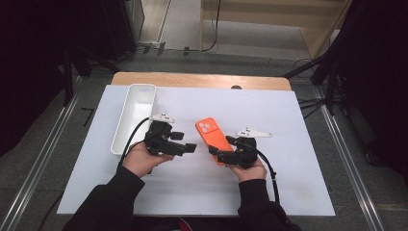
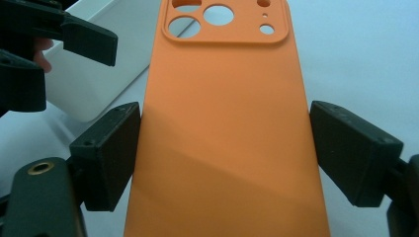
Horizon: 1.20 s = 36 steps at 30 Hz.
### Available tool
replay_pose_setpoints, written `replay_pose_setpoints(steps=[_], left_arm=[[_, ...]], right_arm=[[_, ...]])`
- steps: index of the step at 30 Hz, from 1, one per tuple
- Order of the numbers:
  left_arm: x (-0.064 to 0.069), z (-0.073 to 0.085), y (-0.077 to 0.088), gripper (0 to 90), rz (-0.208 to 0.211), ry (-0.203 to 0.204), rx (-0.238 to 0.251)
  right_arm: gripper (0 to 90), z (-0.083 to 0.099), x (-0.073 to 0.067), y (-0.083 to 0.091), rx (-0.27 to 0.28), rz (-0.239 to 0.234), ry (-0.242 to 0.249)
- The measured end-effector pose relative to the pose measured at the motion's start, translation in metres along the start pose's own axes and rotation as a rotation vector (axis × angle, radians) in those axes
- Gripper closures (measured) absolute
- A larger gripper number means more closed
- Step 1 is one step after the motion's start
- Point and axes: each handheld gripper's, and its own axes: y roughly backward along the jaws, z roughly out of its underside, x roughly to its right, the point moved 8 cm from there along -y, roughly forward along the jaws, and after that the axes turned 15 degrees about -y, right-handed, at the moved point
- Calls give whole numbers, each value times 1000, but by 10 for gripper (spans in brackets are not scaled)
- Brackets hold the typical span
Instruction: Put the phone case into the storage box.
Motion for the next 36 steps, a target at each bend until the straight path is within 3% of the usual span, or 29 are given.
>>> replay_pose_setpoints(steps=[12,30,32,36], left_arm=[[-10,-8,-1,239,10,75,14],[-20,-14,-6,240,-30,114,10],[-21,-15,-6,286,-30,116,9],[-21,-17,-7,287,-27,130,8]], right_arm=[[146,4,-2,-1,71,-2,-21],[145,21,-13,-14,97,-30,-59],[145,22,-14,-15,100,-36,-69],[145,25,-17,-17,115,-34,-62]])
